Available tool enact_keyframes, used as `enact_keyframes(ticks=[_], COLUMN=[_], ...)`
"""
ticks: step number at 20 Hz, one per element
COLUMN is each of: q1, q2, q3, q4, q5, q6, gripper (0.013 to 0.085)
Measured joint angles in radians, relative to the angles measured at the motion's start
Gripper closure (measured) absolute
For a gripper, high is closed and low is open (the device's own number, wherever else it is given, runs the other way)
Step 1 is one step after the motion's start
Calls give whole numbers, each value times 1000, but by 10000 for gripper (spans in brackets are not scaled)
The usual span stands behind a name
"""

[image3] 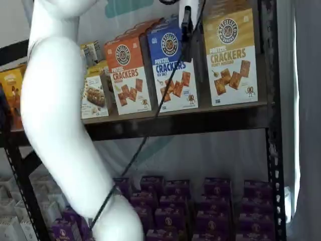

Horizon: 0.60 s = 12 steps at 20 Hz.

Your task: Retrieve the yellow and white box located on the top shelf, the sixth one from the left

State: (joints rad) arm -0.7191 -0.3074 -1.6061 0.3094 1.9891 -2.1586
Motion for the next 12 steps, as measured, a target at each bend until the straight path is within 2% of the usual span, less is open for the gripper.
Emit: enact_keyframes(ticks=[1,2,3,5,8,12], q1=[9,34,42,43,34,-1], q2=[4,10,8,-1,-26,-61], q3=[-7,-19,-19,-9,22,61], q4=[-21,-73,-95,-107,-94,-23], q5=[8,26,32,32,9,-40], q6=[0,-1,-2,-5,-8,-13], gripper=[130,130,130,130,130,130])
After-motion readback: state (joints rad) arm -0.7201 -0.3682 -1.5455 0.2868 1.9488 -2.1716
